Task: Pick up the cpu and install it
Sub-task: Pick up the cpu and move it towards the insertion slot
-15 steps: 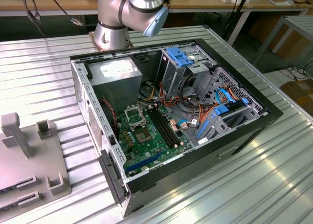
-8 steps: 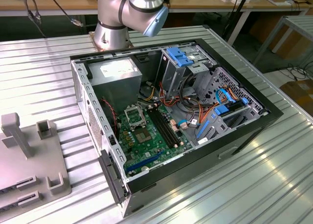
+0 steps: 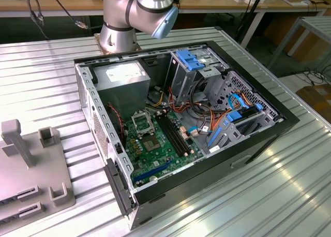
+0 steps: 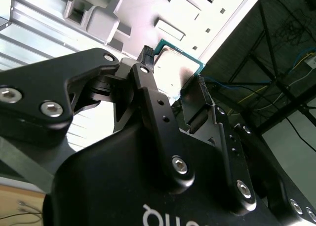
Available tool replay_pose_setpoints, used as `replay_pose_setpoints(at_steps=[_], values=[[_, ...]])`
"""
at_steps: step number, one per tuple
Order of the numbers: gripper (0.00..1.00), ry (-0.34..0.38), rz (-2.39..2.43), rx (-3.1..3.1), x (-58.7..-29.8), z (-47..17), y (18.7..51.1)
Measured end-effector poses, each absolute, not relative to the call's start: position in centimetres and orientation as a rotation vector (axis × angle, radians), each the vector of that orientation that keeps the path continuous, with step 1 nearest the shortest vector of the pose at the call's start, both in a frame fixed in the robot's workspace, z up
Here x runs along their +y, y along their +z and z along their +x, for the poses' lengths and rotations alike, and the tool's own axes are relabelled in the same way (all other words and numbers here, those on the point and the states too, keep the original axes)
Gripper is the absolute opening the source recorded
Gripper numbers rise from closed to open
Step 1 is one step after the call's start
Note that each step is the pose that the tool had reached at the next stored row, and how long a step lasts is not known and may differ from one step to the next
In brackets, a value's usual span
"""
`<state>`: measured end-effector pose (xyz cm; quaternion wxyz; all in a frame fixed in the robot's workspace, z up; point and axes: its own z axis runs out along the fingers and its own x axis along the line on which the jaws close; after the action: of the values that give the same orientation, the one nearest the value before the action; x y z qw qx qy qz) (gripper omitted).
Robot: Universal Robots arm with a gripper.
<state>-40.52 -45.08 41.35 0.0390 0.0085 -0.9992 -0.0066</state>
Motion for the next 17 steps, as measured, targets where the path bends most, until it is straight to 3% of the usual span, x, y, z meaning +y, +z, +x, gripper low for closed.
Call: replay_pose_setpoints(at_steps=[17], values=[[0.47, -0.02, 0.026, -3.063, -45.1, -39.3, 41.4]])
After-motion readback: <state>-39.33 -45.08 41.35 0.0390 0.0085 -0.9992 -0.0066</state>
